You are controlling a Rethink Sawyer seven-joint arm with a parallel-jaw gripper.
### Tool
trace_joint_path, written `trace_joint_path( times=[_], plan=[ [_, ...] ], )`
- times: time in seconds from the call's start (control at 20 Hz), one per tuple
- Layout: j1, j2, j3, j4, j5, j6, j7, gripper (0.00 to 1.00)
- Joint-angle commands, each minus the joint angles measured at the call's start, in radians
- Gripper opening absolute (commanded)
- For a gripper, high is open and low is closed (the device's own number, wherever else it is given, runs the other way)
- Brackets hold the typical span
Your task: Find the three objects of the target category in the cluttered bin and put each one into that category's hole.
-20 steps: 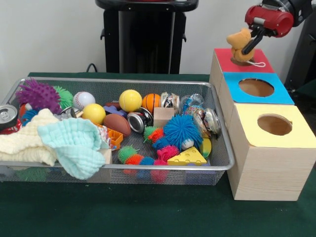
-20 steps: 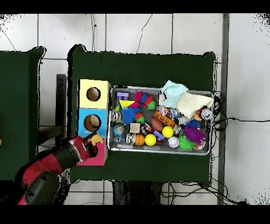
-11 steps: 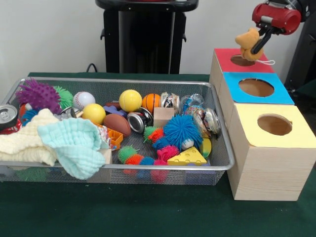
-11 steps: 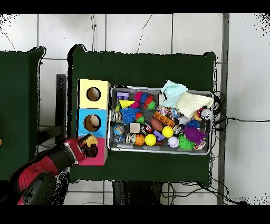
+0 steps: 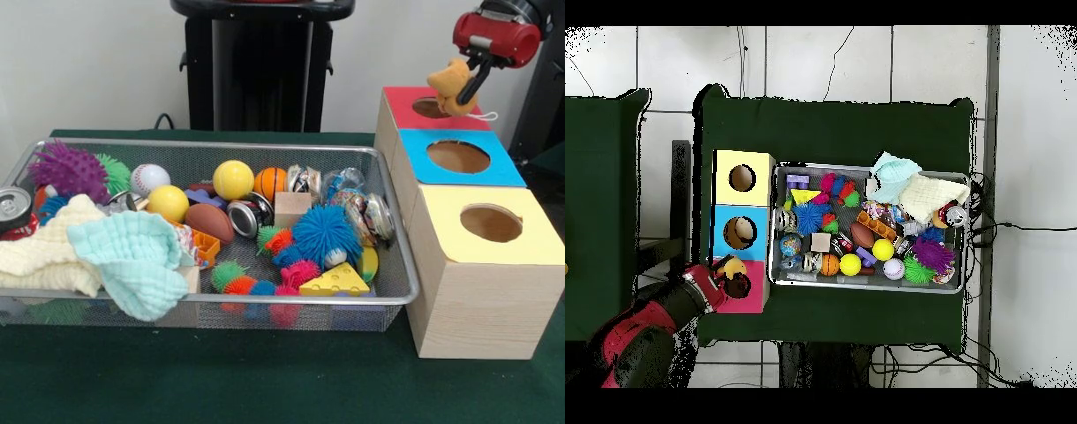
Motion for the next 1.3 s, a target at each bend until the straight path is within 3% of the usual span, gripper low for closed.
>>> trace_joint_path(
  times=[0.05,0.9,1.3],
  plan=[
    [-0.036,0.015,0.179,0.027,-0.061,-0.071,-0.003,0.00],
    [-0.022,-0.053,0.189,0.105,-0.133,-0.104,0.006,0.00],
    [-0.008,-0.010,0.201,0.152,-0.129,-0.218,0.062,0.00]
  ],
)
